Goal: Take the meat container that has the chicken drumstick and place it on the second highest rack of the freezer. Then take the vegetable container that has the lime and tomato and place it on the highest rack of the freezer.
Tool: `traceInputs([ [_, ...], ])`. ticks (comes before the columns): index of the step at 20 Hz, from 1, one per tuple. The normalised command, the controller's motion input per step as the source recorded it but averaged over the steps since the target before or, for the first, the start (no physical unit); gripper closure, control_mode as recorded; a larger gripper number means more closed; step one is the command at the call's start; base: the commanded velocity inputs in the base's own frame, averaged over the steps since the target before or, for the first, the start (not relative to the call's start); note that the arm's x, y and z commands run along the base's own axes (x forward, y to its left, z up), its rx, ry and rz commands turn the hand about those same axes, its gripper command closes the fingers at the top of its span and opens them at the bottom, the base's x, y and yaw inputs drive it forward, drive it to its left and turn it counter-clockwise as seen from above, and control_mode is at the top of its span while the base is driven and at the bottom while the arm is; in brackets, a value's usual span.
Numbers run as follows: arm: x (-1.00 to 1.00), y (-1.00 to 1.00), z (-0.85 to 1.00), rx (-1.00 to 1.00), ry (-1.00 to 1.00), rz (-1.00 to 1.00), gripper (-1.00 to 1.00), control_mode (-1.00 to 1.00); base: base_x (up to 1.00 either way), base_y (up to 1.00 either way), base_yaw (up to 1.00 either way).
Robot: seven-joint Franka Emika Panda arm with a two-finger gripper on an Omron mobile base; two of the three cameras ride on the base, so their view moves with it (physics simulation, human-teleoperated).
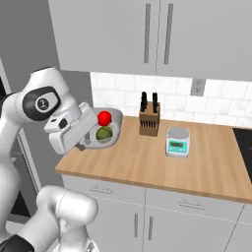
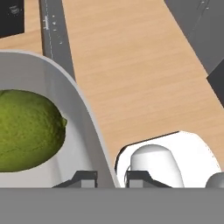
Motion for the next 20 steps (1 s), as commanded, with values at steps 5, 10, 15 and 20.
traceInputs([
  [5, 0.0, 0.0, 0.0, 0.0, 0.0, 0.0, 1.0, 1.0, -0.62, 0.0, 0.0],
  [10, 0.0, 0.0, 0.0, 0.0, 0.0, 0.0, 1.0, 1.0, -1.0, 0.5, 0.05],
  [15, 0.0, 0.0, 0.0, 0.0, 0.0, 0.0, 1.0, 1.0, -0.68, 1.0, 0.16],
  [20, 0.0, 0.0, 0.0, 0.0, 0.0, 0.0, 1.0, 1.0, -0.05, 1.0, 0.17],
])
